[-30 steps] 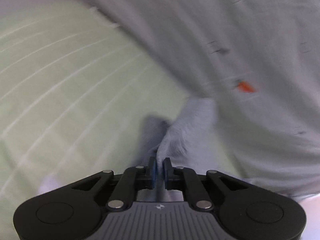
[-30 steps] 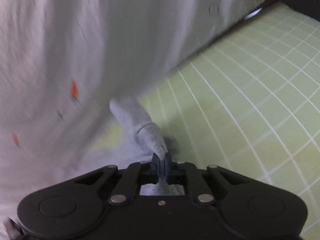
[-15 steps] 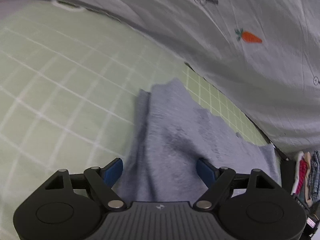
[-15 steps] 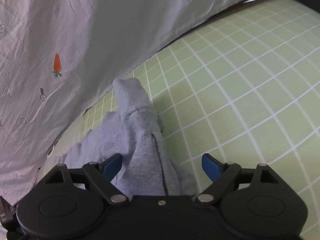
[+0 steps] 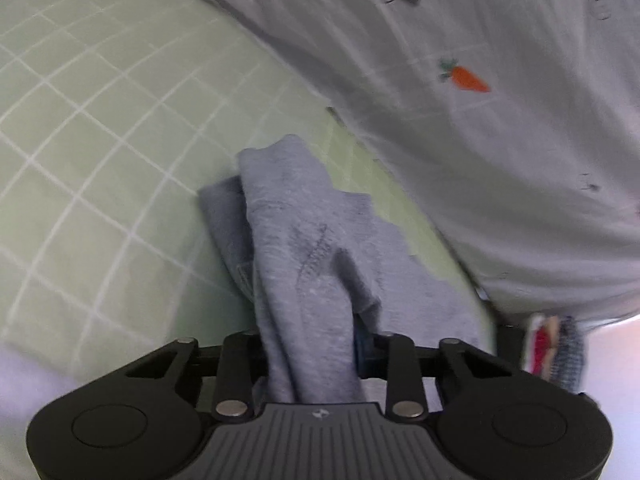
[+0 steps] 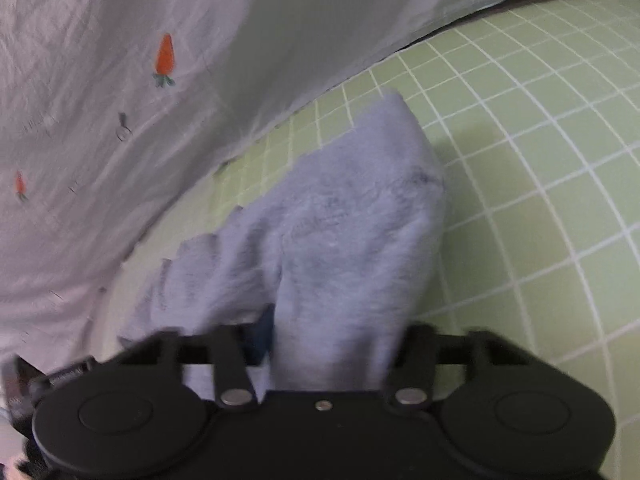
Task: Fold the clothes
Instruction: 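Lift the folded hoodie with both grippers and carry it toward the clothes stack, then lower the hoodie onto the clothes stack and open both grippers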
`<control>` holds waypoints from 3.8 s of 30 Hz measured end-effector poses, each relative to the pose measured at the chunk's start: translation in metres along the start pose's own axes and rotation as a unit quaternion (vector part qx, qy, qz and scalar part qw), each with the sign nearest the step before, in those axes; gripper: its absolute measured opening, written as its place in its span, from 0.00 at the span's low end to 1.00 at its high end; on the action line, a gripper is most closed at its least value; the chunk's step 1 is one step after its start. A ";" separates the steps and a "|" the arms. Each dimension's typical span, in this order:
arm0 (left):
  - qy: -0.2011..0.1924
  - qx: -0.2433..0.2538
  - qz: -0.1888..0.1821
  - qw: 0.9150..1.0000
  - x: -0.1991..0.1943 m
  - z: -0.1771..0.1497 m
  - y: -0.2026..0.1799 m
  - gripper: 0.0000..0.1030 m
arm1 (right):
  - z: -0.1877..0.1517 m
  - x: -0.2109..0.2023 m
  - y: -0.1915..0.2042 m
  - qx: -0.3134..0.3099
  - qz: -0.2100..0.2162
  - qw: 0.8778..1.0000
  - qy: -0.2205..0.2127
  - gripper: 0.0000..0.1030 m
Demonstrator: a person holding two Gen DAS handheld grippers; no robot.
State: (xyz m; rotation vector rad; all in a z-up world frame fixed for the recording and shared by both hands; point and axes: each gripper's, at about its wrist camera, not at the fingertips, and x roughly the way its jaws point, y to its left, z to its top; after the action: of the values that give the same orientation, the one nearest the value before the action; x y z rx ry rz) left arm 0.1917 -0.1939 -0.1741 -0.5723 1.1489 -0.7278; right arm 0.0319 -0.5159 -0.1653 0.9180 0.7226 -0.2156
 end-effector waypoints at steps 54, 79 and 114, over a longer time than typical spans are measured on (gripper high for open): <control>-0.131 0.222 -0.098 0.961 0.279 -0.192 -0.624 0.73 | 0.310 -0.484 -0.243 -0.281 -0.287 0.818 -0.413 0.63; -0.181 0.346 -0.044 0.920 0.227 -0.243 -0.583 1.00 | 0.271 -0.421 -0.290 -0.210 -0.216 0.865 -0.400 1.00; -0.038 0.420 -0.007 0.907 0.076 -0.428 -0.463 1.00 | -0.053 -0.496 -0.257 -0.119 -0.271 0.921 -0.254 0.98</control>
State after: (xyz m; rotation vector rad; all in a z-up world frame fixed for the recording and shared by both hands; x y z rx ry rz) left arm -0.2976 -0.5660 -0.0154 0.1239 0.6553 -1.1075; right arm -0.4830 -0.6923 -0.0295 0.3794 0.4860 -0.8092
